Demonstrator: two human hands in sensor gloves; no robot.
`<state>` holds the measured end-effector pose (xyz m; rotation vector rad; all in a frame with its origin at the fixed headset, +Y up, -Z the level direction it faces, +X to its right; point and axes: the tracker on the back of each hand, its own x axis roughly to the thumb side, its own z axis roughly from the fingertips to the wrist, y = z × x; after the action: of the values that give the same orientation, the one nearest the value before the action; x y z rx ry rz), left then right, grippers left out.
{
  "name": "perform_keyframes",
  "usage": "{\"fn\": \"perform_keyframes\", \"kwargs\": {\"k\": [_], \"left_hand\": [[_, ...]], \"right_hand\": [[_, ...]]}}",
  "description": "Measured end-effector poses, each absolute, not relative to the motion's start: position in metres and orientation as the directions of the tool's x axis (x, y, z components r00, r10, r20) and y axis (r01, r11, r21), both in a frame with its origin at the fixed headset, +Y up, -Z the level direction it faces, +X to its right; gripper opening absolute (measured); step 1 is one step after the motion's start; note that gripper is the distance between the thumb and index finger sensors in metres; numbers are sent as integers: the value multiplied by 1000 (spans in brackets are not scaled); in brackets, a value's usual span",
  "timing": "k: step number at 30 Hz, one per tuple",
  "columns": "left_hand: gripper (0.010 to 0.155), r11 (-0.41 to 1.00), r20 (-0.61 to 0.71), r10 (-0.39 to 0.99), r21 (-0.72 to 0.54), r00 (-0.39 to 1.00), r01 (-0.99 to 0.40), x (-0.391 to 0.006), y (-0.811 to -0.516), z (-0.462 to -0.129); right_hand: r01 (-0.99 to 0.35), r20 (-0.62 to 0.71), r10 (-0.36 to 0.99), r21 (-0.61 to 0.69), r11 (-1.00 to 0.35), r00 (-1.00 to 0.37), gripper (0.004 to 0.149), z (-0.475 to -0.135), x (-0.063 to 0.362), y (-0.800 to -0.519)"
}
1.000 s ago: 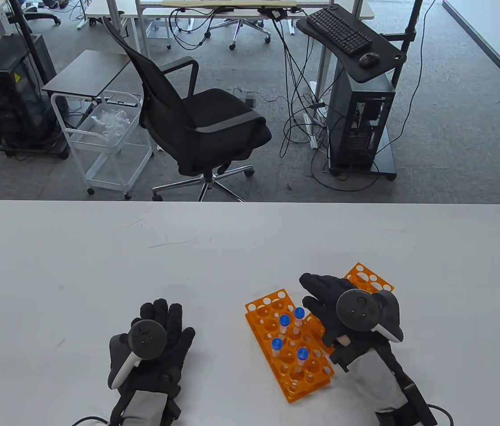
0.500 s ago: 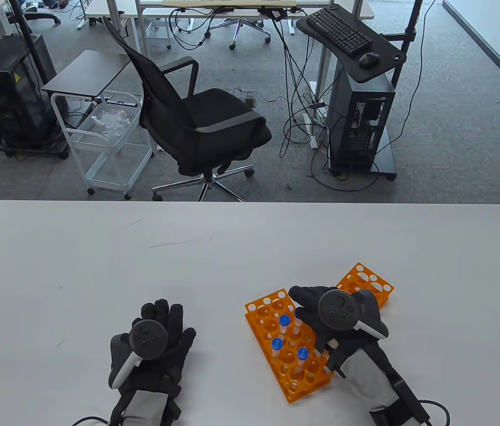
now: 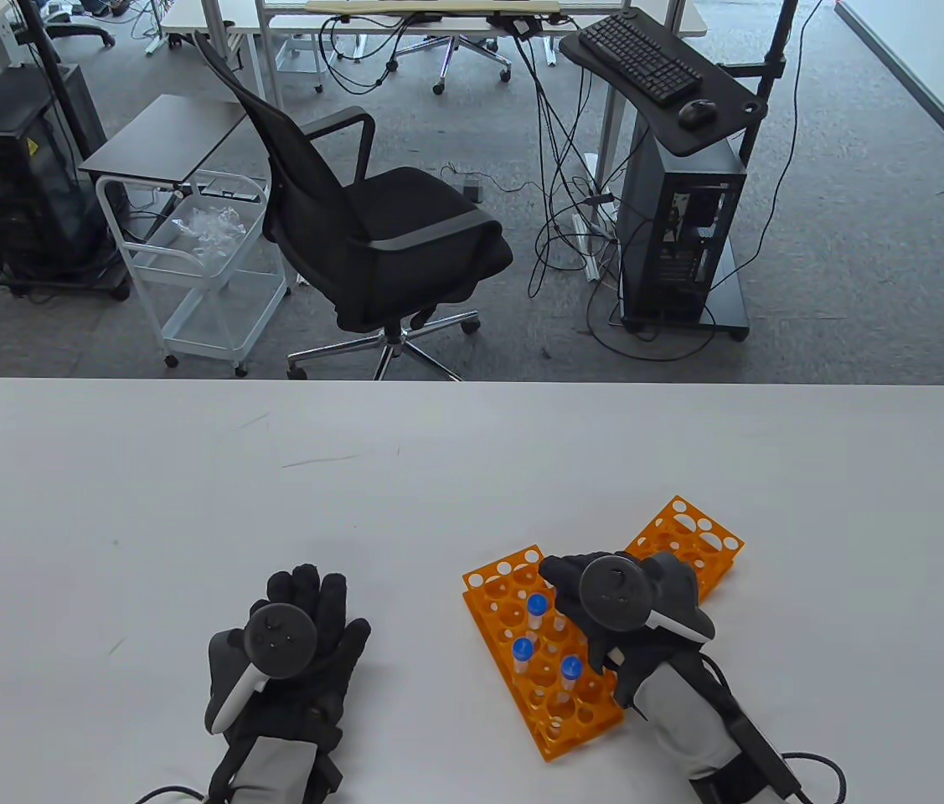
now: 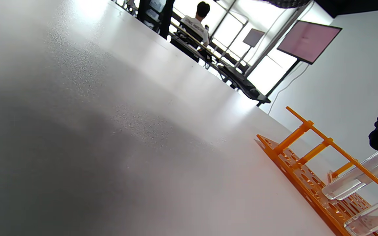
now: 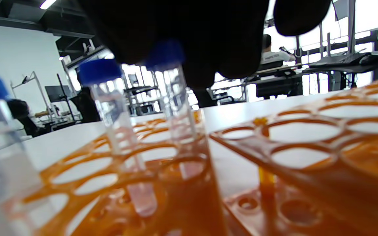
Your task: Transfer 4 test tubes between racks (Right hand only)
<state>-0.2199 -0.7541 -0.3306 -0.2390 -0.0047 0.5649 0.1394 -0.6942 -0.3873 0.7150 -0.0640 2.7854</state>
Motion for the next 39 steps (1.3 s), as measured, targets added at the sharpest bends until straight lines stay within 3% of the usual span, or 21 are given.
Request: {"fn": "perform_keyframes", "kwargs": {"k": [16,39], "left_hand": [[68,817,-60,531,-229,845,-529,-219,-754,-331],[68,818,-43,533,-230,845,-528,-218,-754,-331]], "right_hand": [[-318,486,278,1,-948,-828,47,-387,143,-691],[-503,458,414,-88,-860,-787,47,-377,183,-647]]}}
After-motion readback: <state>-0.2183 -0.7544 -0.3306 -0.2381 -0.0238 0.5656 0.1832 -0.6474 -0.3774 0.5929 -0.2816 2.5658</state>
